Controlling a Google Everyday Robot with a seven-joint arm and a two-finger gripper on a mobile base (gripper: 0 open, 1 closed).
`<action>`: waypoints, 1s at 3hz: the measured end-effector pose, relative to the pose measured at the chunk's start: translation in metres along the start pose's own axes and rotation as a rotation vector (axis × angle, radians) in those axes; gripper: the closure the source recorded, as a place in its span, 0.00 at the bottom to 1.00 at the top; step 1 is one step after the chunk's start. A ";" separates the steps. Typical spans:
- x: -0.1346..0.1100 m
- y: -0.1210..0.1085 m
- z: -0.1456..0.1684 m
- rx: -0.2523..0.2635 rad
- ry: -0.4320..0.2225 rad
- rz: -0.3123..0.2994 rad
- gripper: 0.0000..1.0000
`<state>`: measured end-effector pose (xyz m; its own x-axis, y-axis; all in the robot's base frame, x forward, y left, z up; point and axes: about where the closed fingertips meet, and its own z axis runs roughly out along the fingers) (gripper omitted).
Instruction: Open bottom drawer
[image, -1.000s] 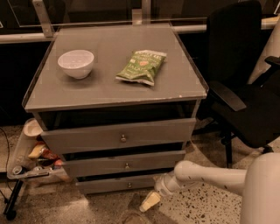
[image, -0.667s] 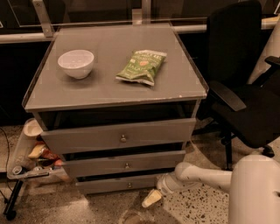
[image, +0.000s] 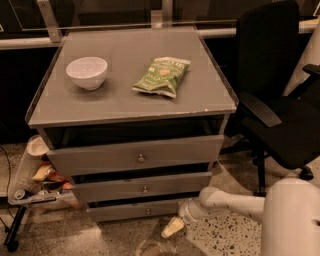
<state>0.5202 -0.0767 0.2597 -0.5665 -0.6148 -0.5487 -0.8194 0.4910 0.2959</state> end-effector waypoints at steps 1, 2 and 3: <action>0.003 -0.018 0.020 0.032 -0.031 0.014 0.00; 0.006 -0.039 0.037 0.059 -0.055 0.024 0.00; 0.005 -0.049 0.033 0.077 -0.061 0.015 0.00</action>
Offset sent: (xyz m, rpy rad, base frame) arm 0.0592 -0.0086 -0.0673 0.0172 -0.0853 -0.1126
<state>0.5606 -0.0836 0.2168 -0.5704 -0.5691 -0.5922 -0.8003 0.5474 0.2447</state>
